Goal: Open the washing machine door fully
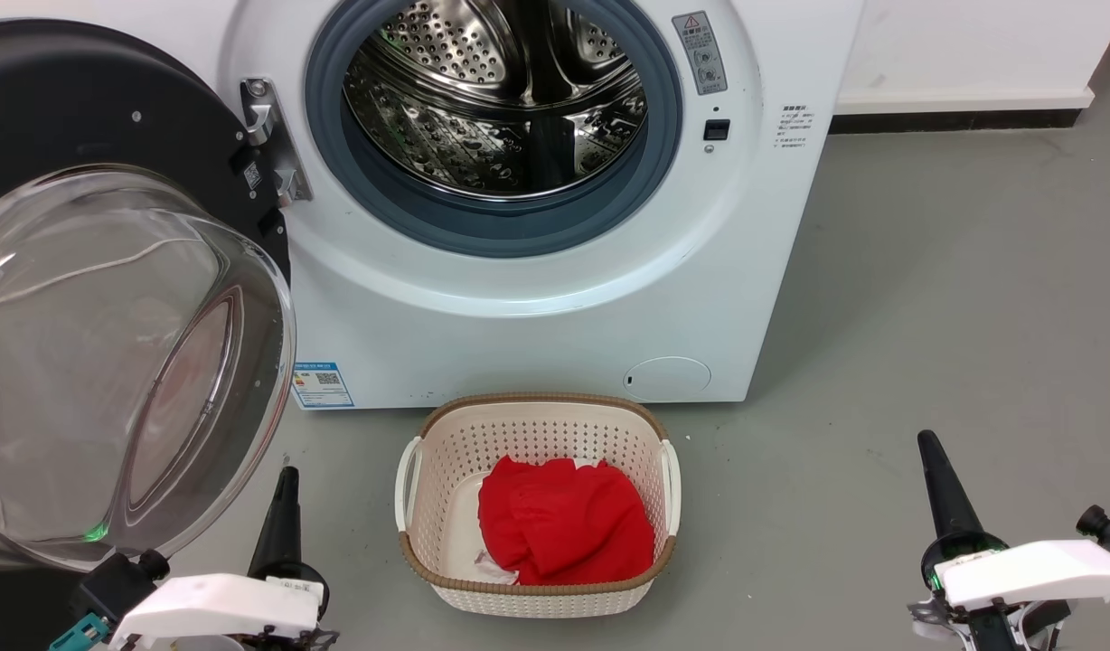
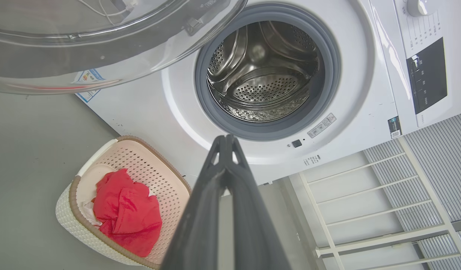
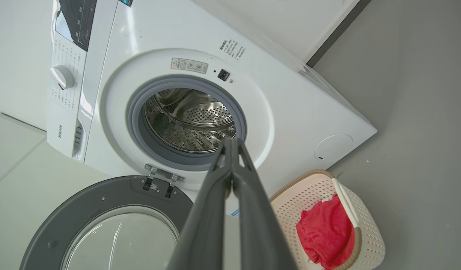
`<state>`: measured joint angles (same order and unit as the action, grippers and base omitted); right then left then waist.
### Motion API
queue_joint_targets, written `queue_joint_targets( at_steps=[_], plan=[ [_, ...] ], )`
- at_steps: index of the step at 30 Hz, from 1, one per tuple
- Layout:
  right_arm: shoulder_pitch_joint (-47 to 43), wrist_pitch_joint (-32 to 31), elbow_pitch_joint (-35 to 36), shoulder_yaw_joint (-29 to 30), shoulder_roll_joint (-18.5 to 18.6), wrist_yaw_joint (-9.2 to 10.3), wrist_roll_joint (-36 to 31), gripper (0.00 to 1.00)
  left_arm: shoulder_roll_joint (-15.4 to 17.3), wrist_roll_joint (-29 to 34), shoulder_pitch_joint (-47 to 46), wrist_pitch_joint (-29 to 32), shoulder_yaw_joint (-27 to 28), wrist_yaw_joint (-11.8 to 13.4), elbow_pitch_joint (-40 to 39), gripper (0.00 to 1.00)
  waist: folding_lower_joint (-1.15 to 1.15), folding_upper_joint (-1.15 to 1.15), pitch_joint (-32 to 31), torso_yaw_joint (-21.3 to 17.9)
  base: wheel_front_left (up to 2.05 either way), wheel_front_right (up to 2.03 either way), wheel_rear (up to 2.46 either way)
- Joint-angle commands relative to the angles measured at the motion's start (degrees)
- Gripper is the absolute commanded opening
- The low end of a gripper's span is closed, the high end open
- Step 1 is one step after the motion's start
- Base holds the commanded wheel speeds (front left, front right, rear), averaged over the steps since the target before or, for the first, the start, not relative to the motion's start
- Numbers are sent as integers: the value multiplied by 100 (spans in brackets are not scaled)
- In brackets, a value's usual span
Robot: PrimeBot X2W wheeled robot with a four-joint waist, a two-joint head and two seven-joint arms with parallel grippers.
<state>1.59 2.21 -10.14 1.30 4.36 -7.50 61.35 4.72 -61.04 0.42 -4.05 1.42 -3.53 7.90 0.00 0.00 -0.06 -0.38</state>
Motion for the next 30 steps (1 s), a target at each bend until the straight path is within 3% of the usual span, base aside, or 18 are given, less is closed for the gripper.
queue_joint_targets(
  at_steps=[1, 30],
  plan=[
    [148, -22, 25, 19, 38, 0, 117, 0, 28, -127, -157, 31, 19, -30, -17, 0, 0, 0, 0, 1, 0, 0, 0],
    [331, -379, -185, 170, 25, 1, 1760, 0, 19, -1795, -433, 455, 144, -225, 303, 0, 0, 0, 11, 18, 0, 0, 0]
  ],
)
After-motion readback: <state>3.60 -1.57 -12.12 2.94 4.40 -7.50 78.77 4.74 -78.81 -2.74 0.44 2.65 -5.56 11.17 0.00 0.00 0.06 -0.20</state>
